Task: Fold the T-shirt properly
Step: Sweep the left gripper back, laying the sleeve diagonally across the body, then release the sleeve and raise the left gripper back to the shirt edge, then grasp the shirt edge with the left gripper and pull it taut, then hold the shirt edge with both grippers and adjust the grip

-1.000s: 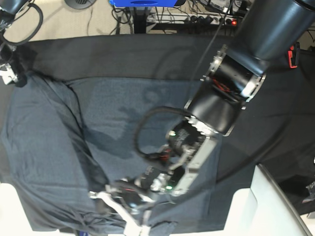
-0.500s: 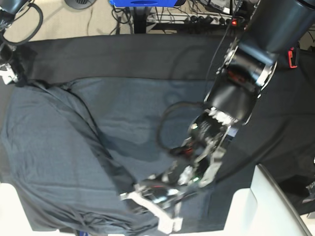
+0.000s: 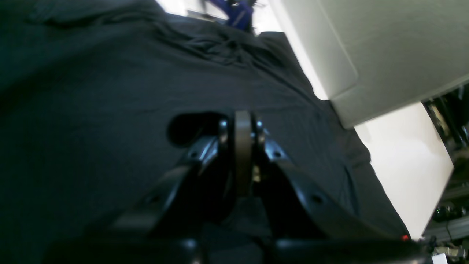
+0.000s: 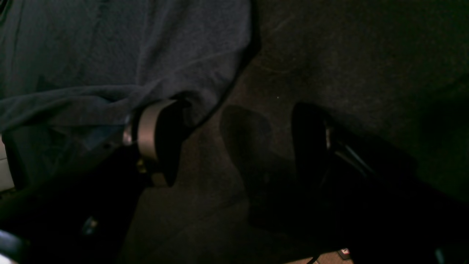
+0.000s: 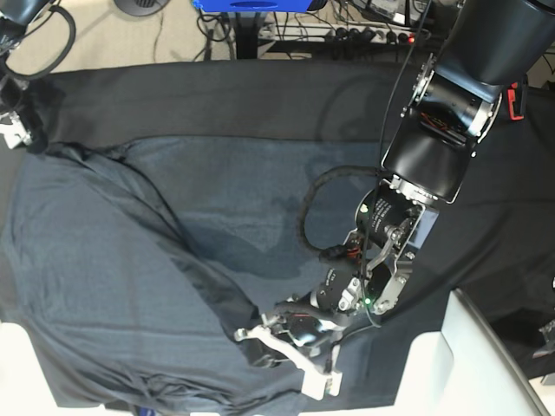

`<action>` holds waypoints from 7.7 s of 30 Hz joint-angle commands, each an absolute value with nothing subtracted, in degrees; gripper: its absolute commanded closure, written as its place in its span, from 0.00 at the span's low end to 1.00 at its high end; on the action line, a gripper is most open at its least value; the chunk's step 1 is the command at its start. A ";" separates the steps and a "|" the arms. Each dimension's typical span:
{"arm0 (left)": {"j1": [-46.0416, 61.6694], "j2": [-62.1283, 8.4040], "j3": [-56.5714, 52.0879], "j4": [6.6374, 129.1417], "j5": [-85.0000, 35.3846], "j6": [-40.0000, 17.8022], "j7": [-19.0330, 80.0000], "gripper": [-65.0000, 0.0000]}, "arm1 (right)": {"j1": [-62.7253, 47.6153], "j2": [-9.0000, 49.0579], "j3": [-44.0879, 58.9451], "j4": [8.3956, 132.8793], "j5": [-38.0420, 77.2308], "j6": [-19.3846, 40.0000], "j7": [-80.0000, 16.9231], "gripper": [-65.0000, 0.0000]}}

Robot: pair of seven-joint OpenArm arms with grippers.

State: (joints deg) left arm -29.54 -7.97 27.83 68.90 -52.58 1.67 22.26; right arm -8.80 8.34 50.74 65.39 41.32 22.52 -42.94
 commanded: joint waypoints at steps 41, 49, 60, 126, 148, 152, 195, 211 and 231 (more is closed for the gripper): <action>-22.29 -11.21 22.11 63.60 -46.11 1.36 20.97 1.00 | -8.92 9.01 50.95 66.15 41.89 22.99 -43.38 0.33; -26.42 -11.03 22.20 54.46 -45.93 1.36 20.88 1.00 | -8.92 9.01 50.95 66.15 41.89 22.99 -43.38 0.33; -29.23 -13.85 21.32 52.18 -46.29 1.36 20.79 0.00 | -10.15 9.01 50.95 66.15 41.89 23.08 -43.30 0.33; 22.46 -12.35 -9.80 80.22 -46.55 1.01 21.41 0.18 | 7.16 17.54 51.03 36.79 35.56 32.57 -36.70 1.00; 15.52 -9.98 -2.24 76.88 -46.37 1.01 21.05 0.18 | 5.85 17.89 51.21 36.79 35.56 32.57 -36.70 1.00; 14.81 -9.89 -2.24 76.18 -46.29 1.01 21.05 0.38 | 5.58 17.89 51.21 36.79 35.56 32.57 -36.70 1.00; 33.10 -11.74 -14.29 102.81 -46.20 1.27 32.84 1.00 | -7.16 11.03 58.42 74.24 35.56 28.62 -62.64 1.00; 34.68 -11.82 -14.11 95.60 -45.93 1.27 32.48 1.00 | -8.84 9.36 58.07 73.98 35.47 25.54 -62.37 1.00; 31.87 -11.82 -13.76 95.34 -45.93 1.27 32.48 1.00 | -7.96 9.54 55.25 65.27 35.65 25.54 -53.41 0.59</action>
State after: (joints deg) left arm 31.62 -11.42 -13.52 94.48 -45.45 1.52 33.23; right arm -7.70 8.58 54.92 64.60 36.62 26.00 -53.52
